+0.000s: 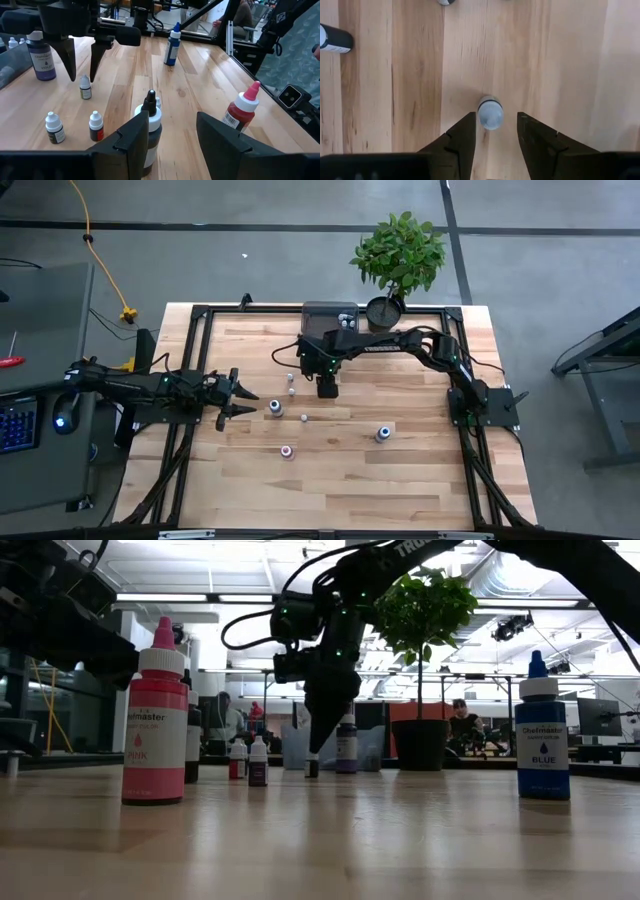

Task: Pick & Place food coloring
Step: Put the small green food coloring bottle into the black bin

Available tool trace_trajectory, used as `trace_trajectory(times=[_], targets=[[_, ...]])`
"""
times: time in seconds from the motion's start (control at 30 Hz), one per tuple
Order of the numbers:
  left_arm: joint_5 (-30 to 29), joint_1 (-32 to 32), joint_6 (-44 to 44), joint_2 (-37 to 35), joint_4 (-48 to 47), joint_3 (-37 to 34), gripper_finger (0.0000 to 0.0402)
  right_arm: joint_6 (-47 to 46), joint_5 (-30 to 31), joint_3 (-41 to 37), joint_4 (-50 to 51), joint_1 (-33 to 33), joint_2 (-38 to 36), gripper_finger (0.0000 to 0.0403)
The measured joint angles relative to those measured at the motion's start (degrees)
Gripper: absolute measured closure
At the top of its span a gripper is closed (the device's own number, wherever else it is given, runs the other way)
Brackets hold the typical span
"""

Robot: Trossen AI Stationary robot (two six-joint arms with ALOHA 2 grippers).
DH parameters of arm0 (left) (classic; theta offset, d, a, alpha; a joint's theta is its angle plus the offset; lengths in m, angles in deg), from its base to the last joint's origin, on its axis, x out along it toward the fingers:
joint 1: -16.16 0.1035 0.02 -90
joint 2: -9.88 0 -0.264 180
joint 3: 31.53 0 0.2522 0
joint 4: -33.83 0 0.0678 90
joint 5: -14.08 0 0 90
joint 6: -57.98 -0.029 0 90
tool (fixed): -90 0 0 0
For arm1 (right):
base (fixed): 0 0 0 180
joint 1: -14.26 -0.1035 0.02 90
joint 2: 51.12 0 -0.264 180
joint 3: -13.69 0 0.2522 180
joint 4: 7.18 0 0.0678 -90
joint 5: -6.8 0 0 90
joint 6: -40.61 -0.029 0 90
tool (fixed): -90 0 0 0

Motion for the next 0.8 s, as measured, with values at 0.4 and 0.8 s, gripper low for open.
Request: trace_trajectory(times=[0.4,0.8], targets=[[0.0,0.02,0.02,0.0,0.01,0.0,0.0238,-0.1,0.1,0.0,-0.48,0.0,0.04,0.027],[0.0,0.0,0.01,0.0,0.0,0.0,0.0238,-0.29,0.06,0.0,-0.5,0.0,0.06,0.0274]])
